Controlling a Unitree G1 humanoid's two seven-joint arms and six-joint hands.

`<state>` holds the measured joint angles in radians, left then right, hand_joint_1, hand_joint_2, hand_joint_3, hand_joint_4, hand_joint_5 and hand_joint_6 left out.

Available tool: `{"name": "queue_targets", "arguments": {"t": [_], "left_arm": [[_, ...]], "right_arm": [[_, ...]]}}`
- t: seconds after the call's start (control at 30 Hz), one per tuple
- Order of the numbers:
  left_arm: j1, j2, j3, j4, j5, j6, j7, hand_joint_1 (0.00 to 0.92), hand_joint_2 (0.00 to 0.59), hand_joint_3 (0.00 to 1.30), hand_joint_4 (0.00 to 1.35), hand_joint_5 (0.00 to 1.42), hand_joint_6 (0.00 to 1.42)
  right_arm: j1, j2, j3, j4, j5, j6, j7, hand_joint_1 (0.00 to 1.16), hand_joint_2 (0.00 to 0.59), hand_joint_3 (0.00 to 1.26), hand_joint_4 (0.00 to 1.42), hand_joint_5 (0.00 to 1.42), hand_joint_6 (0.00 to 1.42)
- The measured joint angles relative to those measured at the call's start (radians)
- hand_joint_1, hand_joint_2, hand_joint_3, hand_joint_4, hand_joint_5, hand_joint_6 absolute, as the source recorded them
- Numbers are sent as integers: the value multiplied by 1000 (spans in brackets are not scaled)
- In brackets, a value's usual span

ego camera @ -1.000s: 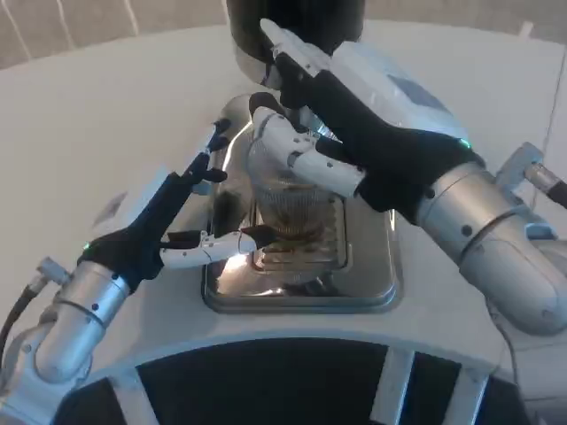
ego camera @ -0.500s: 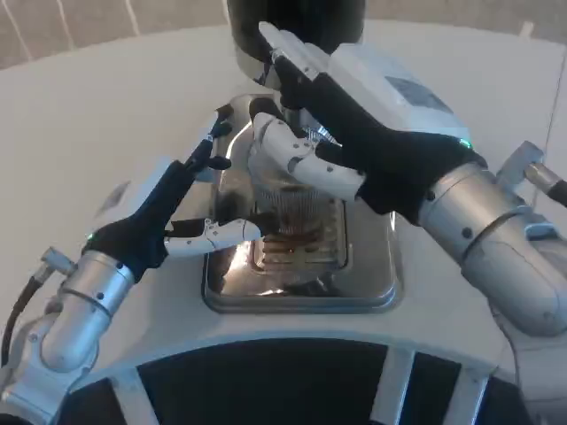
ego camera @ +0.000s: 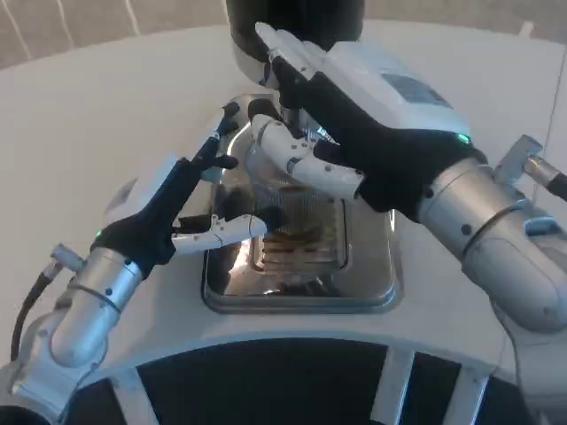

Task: Grasp the cup under the faucet to collect the drink, then remove the cup.

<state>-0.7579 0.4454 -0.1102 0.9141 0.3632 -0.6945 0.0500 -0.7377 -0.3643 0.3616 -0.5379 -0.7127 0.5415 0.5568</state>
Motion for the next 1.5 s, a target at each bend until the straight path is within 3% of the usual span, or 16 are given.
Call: {"name": "queue_targets", "arguments": {"t": [0.77,1.5], "left_arm": [[-16,-16,-6,6,-1,-10,0,370,57,0,0,270,315],[-15,-15,-8,5,-1,-27,-1,370,58,0,0,278,315]], "right_arm": [[0,1,-6,-5,-7,0,15,1,586,0,0,0,0],[94,9,-70,-98,-28,-8,-30,7,586,0,0,0,0]]}}
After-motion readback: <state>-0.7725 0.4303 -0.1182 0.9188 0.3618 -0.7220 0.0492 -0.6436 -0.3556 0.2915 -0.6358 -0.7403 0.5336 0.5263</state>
